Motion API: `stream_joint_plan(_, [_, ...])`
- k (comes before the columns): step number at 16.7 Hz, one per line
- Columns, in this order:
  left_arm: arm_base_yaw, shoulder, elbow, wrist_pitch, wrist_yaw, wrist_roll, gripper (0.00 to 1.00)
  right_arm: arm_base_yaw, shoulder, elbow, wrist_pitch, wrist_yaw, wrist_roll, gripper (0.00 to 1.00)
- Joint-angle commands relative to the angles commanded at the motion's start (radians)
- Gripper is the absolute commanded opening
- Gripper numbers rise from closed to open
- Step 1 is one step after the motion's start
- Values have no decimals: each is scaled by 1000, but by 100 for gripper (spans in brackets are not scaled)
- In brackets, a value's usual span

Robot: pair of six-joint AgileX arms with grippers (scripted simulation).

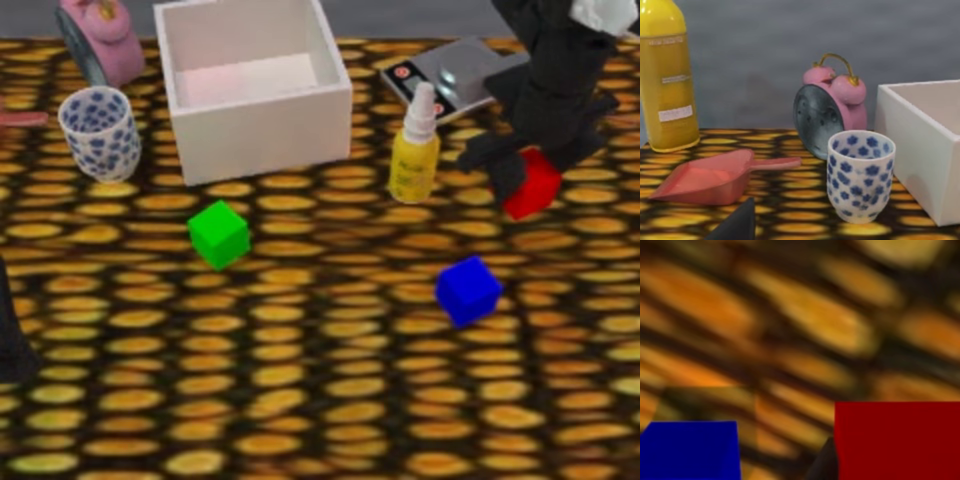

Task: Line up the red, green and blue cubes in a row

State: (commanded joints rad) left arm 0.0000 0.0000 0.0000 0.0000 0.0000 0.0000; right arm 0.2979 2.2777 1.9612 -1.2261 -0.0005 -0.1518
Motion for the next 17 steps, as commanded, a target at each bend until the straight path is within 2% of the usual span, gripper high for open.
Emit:
stream_joint_plan(4, [0, 0, 0, 0, 0, 0, 100, 4, 8, 8, -2, 0, 15, 0])
stream_joint_plan(7, [0, 0, 0, 0, 0, 0, 100, 67, 41, 71, -34, 3, 113, 0])
stream_joint_plan(11, [0, 0, 0, 0, 0, 0, 100, 206, 110, 203, -106, 10, 361, 0])
stream_joint_plan(17, [0, 0, 0, 0, 0, 0, 100, 452, 217, 411, -229, 19, 830, 0])
